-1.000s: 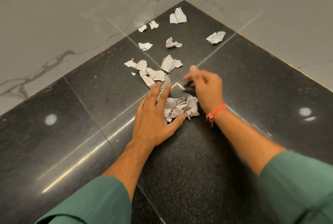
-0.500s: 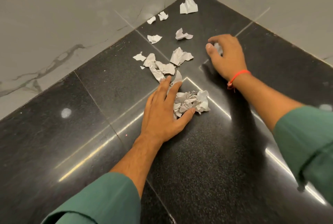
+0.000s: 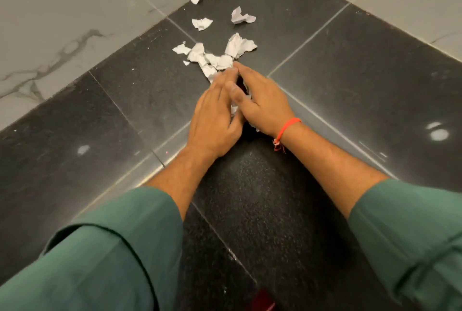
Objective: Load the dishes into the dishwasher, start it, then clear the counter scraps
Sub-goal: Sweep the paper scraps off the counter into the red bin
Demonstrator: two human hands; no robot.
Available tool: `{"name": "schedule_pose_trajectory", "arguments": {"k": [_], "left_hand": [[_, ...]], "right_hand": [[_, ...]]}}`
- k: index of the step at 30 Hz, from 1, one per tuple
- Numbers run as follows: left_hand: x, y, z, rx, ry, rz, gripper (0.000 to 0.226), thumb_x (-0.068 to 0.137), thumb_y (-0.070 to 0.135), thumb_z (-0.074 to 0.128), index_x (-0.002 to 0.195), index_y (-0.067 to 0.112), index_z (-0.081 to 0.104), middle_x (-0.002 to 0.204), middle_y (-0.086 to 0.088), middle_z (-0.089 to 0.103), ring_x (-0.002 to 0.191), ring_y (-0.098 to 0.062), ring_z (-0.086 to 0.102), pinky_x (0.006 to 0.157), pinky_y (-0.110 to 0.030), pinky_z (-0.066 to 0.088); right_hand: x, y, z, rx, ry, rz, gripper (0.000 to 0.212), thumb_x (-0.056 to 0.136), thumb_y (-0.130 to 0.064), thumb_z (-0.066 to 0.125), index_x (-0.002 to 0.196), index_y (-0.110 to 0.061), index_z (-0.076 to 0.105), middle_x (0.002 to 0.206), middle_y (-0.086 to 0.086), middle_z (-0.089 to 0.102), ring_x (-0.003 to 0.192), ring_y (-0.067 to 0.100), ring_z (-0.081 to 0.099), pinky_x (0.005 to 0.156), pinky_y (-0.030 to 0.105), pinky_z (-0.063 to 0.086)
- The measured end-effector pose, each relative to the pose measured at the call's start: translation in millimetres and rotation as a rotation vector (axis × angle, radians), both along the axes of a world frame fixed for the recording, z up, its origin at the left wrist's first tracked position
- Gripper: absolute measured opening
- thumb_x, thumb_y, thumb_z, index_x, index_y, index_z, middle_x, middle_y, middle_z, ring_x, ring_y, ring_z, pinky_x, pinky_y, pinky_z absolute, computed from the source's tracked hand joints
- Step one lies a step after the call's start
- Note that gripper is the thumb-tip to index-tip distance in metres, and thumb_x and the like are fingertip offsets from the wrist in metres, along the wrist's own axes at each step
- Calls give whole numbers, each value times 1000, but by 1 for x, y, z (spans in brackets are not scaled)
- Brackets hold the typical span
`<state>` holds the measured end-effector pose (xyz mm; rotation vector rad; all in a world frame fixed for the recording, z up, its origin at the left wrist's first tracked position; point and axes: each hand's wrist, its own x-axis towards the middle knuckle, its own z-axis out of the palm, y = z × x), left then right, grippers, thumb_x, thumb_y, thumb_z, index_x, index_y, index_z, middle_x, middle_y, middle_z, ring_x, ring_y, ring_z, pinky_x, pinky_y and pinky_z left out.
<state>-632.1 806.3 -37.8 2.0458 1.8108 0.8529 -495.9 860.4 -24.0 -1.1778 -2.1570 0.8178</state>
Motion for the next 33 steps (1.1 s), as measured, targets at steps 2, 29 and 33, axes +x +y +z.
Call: {"name": "schedule_pose_trajectory", "arguments": {"k": [2, 29, 33], "left_hand": [[2, -1, 1, 51, 4, -21, 47, 102, 32, 40, 145, 12, 43, 146, -5, 50, 137, -23, 46, 109, -46, 40], [76, -125, 44, -114, -1531, 613, 16, 85, 7, 58, 90, 0, 72, 80, -10, 70, 70, -17, 67, 65, -27, 55], [72, -134, 55, -211, -1691, 576, 20, 71, 17, 62, 86, 8, 72, 91, -18, 70, 82, -31, 68, 80, -42, 56]], "right_hand": [[-1, -6, 1, -28, 78, -60, 56, 95, -60, 36, 129, -22, 60, 117, -6, 70, 108, 12, 64, 93, 41, 52], [-26, -168, 21, -859, 1304, -622, 18, 101, -17, 57, 103, -5, 70, 79, 8, 71, 65, 15, 69, 59, 24, 55], [-27, -174, 30, -1034, 1460, -575, 15, 79, -18, 73, 91, -9, 69, 80, 8, 70, 71, 22, 70, 67, 31, 56]]}}
